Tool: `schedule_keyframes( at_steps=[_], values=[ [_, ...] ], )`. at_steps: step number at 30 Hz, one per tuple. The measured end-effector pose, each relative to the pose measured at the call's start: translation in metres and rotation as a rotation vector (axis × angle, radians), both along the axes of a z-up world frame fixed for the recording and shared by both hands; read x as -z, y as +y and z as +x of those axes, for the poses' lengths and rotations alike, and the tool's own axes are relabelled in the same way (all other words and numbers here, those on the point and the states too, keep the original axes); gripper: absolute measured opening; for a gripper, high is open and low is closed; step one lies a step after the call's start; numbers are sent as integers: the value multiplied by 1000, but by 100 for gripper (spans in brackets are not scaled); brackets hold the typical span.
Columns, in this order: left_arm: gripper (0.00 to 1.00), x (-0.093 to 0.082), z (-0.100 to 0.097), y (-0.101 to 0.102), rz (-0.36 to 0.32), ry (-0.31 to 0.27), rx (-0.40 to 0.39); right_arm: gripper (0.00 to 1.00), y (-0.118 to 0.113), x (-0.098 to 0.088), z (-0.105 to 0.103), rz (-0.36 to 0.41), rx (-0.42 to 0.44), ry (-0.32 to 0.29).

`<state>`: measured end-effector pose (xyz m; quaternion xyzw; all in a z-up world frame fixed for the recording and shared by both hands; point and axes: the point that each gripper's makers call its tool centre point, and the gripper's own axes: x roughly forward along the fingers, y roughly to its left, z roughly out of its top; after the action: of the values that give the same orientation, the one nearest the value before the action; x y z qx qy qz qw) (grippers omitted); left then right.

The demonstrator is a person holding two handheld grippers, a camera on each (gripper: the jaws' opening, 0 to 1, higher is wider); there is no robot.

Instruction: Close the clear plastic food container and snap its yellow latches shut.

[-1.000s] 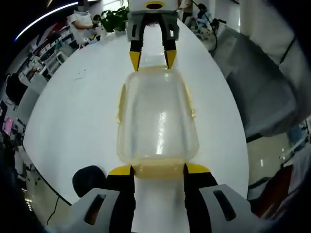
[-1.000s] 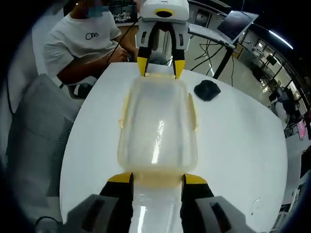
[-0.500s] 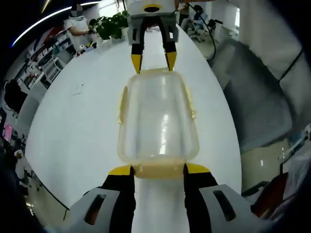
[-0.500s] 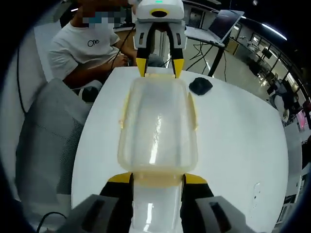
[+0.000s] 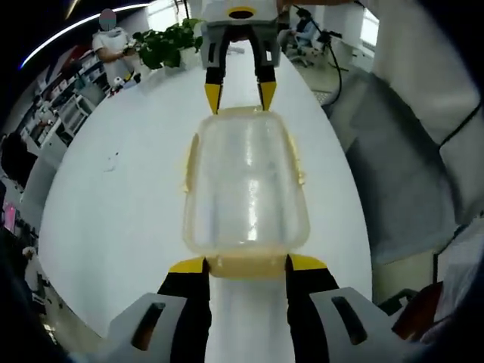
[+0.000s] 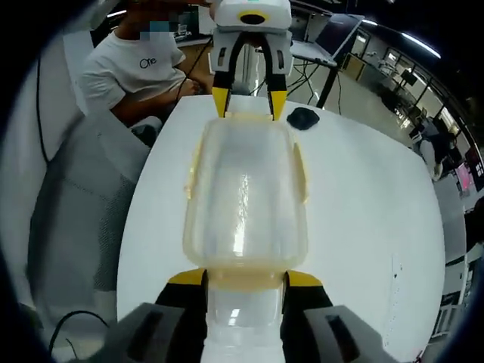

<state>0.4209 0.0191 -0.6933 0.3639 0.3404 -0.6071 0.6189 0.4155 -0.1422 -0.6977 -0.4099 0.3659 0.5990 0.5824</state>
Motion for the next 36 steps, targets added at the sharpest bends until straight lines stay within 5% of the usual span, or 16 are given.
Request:
schedule_keyframes(
  at_steps=[14, 36],
  values=[
    [36, 7, 3, -53, -7, 12, 20, 35, -53, 4, -1, -16, 35, 18],
    [36, 34, 10, -99, 38, 6, 4, 35, -99, 32, 9, -60, 23, 24]
  ],
)
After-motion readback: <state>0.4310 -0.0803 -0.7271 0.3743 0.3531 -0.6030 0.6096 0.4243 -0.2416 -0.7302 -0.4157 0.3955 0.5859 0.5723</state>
